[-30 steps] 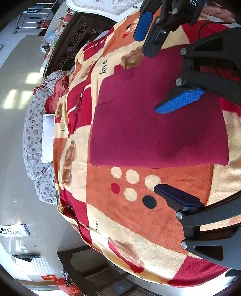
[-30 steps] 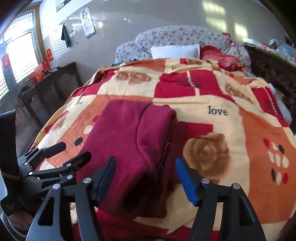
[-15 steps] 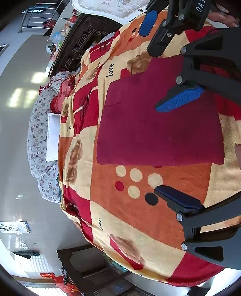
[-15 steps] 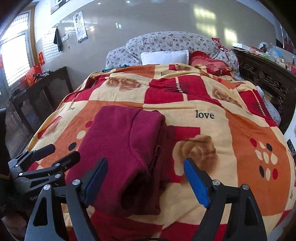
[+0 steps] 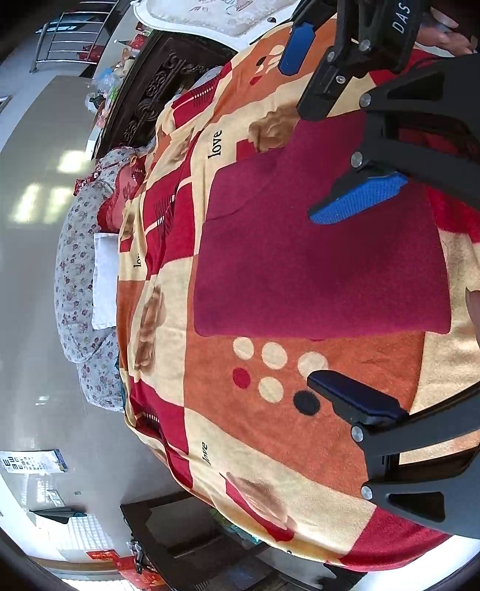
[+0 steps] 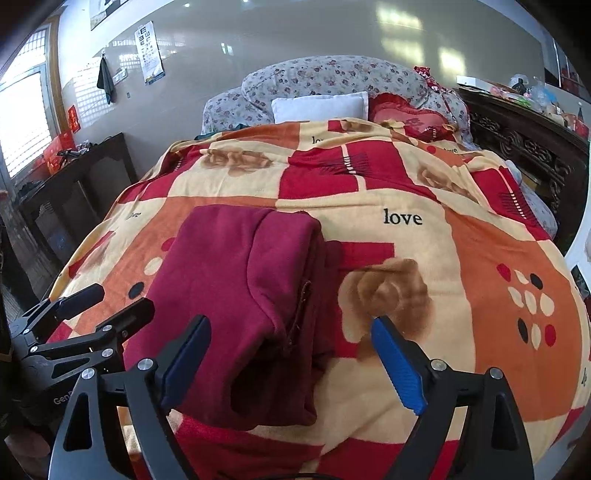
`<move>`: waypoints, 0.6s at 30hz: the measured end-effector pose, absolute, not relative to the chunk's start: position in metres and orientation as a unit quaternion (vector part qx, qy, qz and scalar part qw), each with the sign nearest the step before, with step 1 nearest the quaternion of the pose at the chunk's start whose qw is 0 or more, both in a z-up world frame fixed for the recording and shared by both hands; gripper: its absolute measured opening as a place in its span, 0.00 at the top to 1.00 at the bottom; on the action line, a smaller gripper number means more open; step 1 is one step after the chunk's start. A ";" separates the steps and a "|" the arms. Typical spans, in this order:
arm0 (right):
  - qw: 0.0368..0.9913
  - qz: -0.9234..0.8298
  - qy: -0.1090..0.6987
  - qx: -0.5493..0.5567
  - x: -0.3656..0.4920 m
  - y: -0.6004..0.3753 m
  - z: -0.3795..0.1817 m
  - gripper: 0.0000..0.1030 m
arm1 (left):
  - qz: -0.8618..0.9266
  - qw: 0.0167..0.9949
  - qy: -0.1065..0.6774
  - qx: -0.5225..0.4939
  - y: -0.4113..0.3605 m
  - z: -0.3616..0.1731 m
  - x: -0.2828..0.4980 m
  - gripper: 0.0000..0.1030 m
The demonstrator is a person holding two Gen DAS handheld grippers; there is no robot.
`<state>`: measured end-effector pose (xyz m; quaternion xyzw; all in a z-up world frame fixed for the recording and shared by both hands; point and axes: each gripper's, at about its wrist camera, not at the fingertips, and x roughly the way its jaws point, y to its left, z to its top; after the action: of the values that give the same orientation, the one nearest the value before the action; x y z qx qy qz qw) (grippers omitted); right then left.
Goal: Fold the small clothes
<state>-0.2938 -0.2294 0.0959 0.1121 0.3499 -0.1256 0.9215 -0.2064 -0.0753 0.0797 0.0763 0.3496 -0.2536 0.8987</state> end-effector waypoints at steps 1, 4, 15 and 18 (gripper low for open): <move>0.921 -0.127 0.351 0.114 -0.293 -0.230 0.095 0.10 | -0.254 0.898 0.351 0.076 -0.075 0.080 -0.206 0.22; 0.920 -0.129 0.352 0.116 -0.292 -0.231 0.094 0.10 | -0.254 0.898 0.352 0.077 -0.076 0.080 -0.206 0.22; 0.920 -0.127 0.354 0.114 -0.289 -0.228 0.094 0.09 | -0.252 0.900 0.348 0.077 -0.077 0.082 -0.203 0.22; 0.920 -0.127 0.353 0.114 -0.289 -0.227 0.094 0.09 | -0.254 0.899 0.347 0.078 -0.078 0.082 -0.204 0.22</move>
<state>-0.2888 -0.2275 0.0940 0.1143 0.3532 -0.1270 0.9198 -0.2039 -0.0777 0.0821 0.0778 0.3469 -0.2544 0.8994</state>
